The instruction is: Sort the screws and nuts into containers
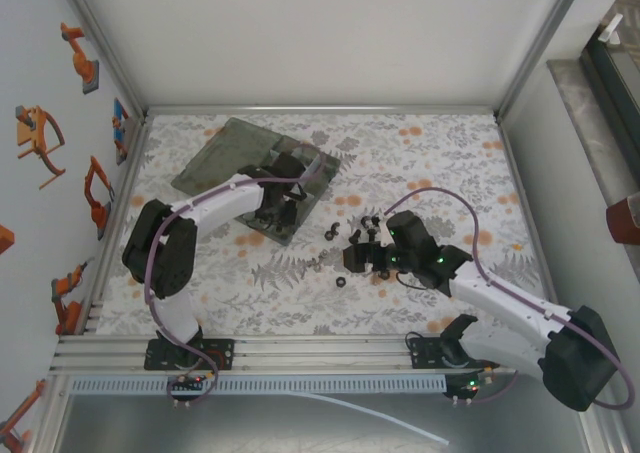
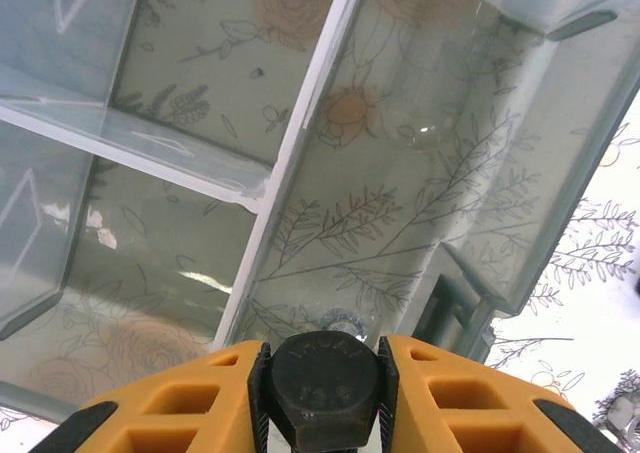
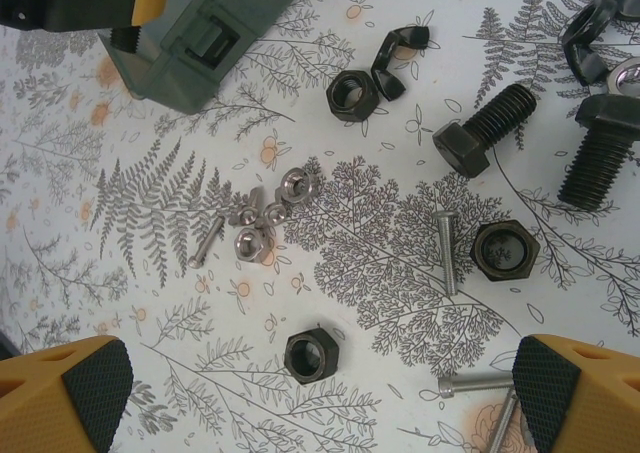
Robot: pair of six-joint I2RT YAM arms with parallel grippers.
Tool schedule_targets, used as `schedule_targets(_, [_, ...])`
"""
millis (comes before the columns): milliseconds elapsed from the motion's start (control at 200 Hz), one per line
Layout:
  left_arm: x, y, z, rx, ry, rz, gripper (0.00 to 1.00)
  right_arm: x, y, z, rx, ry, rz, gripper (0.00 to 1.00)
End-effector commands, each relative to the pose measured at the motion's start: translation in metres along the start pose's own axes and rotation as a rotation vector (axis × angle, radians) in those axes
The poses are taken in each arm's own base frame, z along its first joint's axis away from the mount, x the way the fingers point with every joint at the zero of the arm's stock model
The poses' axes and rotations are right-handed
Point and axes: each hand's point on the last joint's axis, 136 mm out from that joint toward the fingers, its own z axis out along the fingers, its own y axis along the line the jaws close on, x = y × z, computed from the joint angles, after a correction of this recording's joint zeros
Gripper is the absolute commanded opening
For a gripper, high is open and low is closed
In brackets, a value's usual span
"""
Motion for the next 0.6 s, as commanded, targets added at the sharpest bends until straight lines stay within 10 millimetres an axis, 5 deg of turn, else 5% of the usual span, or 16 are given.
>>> schedule_targets(0, [-0.019, -0.002, -0.028, 0.023, -0.094, 0.013, 0.31, -0.005, -0.001, -0.009, 0.006, -0.036, 0.006, 0.99])
schedule_targets(396, [-0.021, -0.002, -0.030, 0.005, -0.099, 0.015, 0.39, 0.004, -0.006, -0.021, 0.013, -0.052, 0.009, 0.99])
schedule_targets(596, [-0.012, -0.045, -0.060, 0.102, -0.154, 0.100, 0.44, 0.013, -0.013, -0.017, 0.029, -0.038, 0.025, 0.99])
